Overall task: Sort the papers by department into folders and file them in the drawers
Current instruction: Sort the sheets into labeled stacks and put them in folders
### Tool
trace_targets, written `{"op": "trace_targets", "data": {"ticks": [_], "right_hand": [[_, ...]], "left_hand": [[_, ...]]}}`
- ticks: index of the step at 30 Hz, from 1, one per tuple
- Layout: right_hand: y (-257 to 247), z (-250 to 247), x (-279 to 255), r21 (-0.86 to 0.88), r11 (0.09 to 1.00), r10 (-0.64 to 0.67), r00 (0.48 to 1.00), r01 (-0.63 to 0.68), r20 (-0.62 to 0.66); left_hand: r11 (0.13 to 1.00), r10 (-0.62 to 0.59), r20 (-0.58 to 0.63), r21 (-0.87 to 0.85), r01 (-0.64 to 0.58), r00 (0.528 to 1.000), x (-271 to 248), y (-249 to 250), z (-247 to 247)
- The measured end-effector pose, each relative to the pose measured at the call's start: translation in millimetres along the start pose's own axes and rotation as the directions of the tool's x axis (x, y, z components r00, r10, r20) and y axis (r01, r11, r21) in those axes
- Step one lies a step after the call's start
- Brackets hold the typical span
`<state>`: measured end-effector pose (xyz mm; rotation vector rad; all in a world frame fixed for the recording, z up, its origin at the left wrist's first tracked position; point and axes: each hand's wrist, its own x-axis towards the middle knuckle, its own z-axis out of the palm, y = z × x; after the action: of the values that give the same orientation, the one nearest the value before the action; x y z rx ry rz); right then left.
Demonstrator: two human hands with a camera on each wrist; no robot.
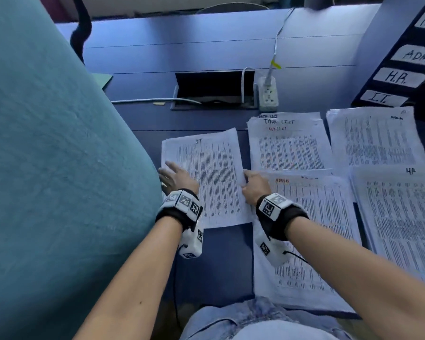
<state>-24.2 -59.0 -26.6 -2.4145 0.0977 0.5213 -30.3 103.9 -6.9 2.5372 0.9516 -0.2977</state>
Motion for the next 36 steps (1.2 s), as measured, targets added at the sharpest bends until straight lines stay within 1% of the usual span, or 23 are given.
{"op": "trace_targets", "data": {"ticks": [2, 3, 5, 6, 8, 10, 11, 13, 14, 16, 17, 18, 20, 23, 27, 28, 29, 30, 31, 32, 34, 35, 36], "right_hand": [[0, 3, 1, -0.079, 0.997, -0.012, 0.998, 0.016, 0.054], [1, 4, 2, -0.098, 0.995, -0.015, 0.997, 0.022, 0.078], [3, 1, 3, -0.069, 0.997, -0.016, 0.995, 0.023, 0.099], [4, -2, 3, -0.018, 0.999, -0.031, 0.995, 0.033, 0.092], [7, -12, -2, 0.121, 0.99, -0.069, 0.997, 0.066, 0.024], [14, -28, -9, 0.192, 0.976, -0.09, 0.994, 0.101, -0.064], [21, -39, -13, 0.209, 0.972, -0.085, 0.99, 0.107, -0.111], [41, -59, -18, 0.251, 0.966, -0.016, 0.979, 0.067, -0.201], [54, -69, -21, 0.254, 0.967, 0.036, 0.971, 0.026, -0.236], [83, -86, -28, 0.243, 0.966, 0.151, 0.948, -0.082, -0.28], [99, -93, -31, 0.241, 0.962, 0.199, 0.934, -0.129, -0.298], [113, -100, -35, 0.23, 0.958, 0.239, 0.921, -0.171, -0.309], [139, -110, -40, 0.189, 0.951, 0.294, 0.902, -0.243, -0.318], [167, -114, -47, 0.244, 0.933, 0.327, 0.908, -0.266, -0.261], [182, -118, -50, 0.313, 0.925, 0.291, 0.932, -0.216, -0.217], [183, -119, -49, 0.313, 0.925, 0.286, 0.938, -0.217, -0.195], [186, -118, -47, 0.317, 0.924, 0.277, 0.946, -0.213, -0.171], [186, -119, -45, 0.329, 0.921, 0.267, 0.953, -0.208, -0.146], [188, -119, -42, 0.349, 0.914, 0.264, 0.956, -0.205, -0.129], [188, -119, -40, 0.367, 0.907, 0.265, 0.957, -0.205, -0.121], [190, -117, -36, 0.396, 0.896, 0.273, 0.952, -0.198, -0.141], [191, -116, -35, 0.419, 0.888, 0.28, 0.945, -0.189, -0.166], [190, -115, -35, 0.447, 0.877, 0.286, 0.938, -0.175, -0.194]], "left_hand": [[0.997, -0.059, 0.119, 0.056, 0.053, 0.991, 4, -6, 8], [0.995, -0.084, 0.154, 0.07, 0.074, 0.984, 4, -8, 10], [0.993, -0.094, 0.16, 0.079, 0.082, 0.983, 3, -7, 12], [0.994, -0.077, 0.148, 0.089, 0.064, 0.986, 1, -6, 13], [0.995, 0.013, 0.138, 0.1, -0.027, 0.99, -6, -1, 16], [0.982, 0.173, 0.114, 0.062, -0.181, 0.978, -16, 9, 22], [0.965, 0.259, 0.087, 0.03, -0.262, 0.962, -23, 15, 26], [0.914, 0.406, 0.043, -0.042, -0.404, 0.913, -38, 29, 36], [0.886, 0.461, 0.045, -0.074, -0.457, 0.886, -46, 37, 42], [0.842, 0.538, 0.098, -0.107, -0.528, 0.837, -63, 54, 56], [0.836, 0.548, 0.152, -0.111, -0.537, 0.822, -68, 63, 63], [0.849, 0.528, 0.216, -0.109, -0.517, 0.821, -73, 70, 69], [0.904, 0.422, 0.31, -0.077, -0.42, 0.852, -79, 82, 79], [0.949, 0.295, 0.299, 0.014, -0.314, 0.907, -84, 90, 83], [0.982, 0.178, 0.285, 0.007, -0.188, 0.942, -80, 94, 82], [0.986, 0.166, 0.297, -0.033, -0.164, 0.94, -79, 93, 83], [0.981, 0.178, 0.307, -0.136, -0.142, 0.935, -78, 91, 85], [0.952, 0.206, 0.319, -0.283, -0.114, 0.925, -79, 90, 85], [0.9, 0.248, 0.328, -0.427, -0.092, 0.912, -81, 89, 84], [0.848, 0.306, 0.338, -0.522, -0.093, 0.89, -84, 87, 81], [0.754, 0.423, 0.365, -0.649, -0.1, 0.829, -88, 83, 79], [0.709, 0.459, 0.367, -0.7, -0.085, 0.809, -89, 82, 78], [0.677, 0.471, 0.367, -0.734, -0.062, 0.802, -89, 81, 77]]}}
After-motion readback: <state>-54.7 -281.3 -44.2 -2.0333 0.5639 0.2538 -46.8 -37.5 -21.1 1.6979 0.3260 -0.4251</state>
